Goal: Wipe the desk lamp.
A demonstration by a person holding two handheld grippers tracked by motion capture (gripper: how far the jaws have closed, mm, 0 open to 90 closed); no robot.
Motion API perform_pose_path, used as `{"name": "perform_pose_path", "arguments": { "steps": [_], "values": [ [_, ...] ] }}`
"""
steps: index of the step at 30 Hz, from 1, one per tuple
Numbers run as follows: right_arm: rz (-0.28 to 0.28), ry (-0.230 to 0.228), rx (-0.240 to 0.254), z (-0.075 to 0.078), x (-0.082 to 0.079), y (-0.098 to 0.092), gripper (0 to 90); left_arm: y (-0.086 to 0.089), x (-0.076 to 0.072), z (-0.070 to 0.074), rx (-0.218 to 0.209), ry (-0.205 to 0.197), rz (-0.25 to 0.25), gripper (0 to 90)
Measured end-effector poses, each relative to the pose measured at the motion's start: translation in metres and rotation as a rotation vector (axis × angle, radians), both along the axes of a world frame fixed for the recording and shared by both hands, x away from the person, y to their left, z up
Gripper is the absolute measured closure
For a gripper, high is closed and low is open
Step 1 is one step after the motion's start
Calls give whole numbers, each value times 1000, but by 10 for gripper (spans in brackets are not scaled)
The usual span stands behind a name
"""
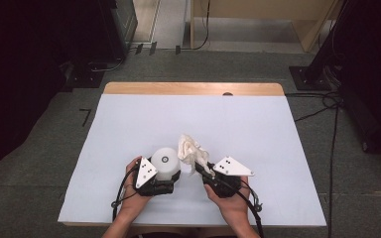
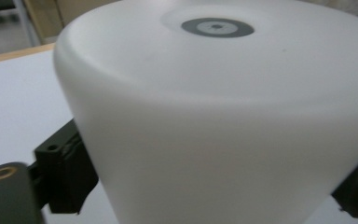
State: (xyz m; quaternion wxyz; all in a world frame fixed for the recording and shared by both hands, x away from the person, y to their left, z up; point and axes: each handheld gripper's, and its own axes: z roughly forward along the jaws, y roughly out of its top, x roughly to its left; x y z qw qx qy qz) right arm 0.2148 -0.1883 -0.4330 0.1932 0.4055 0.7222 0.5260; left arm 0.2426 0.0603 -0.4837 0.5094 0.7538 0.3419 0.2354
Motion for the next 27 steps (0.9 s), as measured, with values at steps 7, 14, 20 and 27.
{"name": "perform_pose_path", "arguments": {
  "steps": [7, 14, 20, 27],
  "values": [
    [-6, 5, 0, -1, 1, -2, 764, -9, -7, 3, 13, 18, 121, 3],
    [-7, 6, 3, 0, 1, -3, 764, -10, -7, 4, 27, 29, 101, 82],
    [-4, 1, 1, 0, 1, -2, 764, -7, -8, 19, -58, 39, 8, 83],
    [10, 7, 16, 1, -1, 1, 764, -16, -21, 35, -93, -8, -128, 83]
  ]
}}
